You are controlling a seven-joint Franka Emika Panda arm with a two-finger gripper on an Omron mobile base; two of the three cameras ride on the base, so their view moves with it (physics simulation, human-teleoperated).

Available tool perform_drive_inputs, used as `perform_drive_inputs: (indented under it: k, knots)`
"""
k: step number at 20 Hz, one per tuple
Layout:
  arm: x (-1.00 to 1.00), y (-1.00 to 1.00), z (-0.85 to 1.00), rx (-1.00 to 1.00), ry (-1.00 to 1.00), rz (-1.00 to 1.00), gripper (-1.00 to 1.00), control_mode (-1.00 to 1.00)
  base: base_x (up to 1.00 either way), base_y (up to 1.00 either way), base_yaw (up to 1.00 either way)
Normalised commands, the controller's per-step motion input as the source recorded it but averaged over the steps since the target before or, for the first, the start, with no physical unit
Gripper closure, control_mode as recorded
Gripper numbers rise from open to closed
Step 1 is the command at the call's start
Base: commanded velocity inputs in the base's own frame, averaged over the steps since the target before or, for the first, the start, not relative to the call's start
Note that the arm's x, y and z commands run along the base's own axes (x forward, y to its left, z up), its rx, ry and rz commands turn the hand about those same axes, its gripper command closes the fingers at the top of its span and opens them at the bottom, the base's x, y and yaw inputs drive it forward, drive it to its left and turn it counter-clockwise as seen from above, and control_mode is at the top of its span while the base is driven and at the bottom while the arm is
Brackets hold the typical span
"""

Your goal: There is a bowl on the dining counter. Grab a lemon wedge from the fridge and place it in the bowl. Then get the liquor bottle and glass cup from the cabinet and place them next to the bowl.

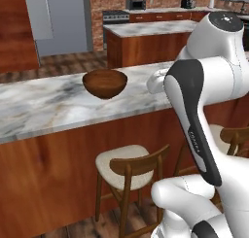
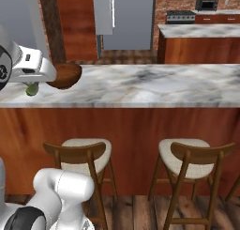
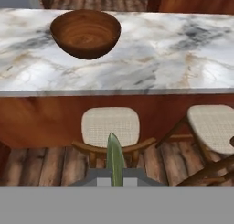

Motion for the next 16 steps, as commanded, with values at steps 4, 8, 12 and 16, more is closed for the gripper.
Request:
perform_drive_inputs:
  k: [4,8,12,16]
  knots:
    - [0.37,0.44,0.25,0.00,-0.02,-0.09,1.00,-1.00,0.13,0.15,-0.05]
    - [0.43,0.43,0.43,0.00,-0.08,-0.01,1.00,-1.00,0.00,0.00,0.00]
    - [0.53,0.40,0.38,0.00,-0.05,0.00,1.00,-1.00,0.00,0.00,0.00]
    - [0.71,0.24,0.11,0.00,0.00,0.00,1.00,-1.00,0.00,0.00,0.00]
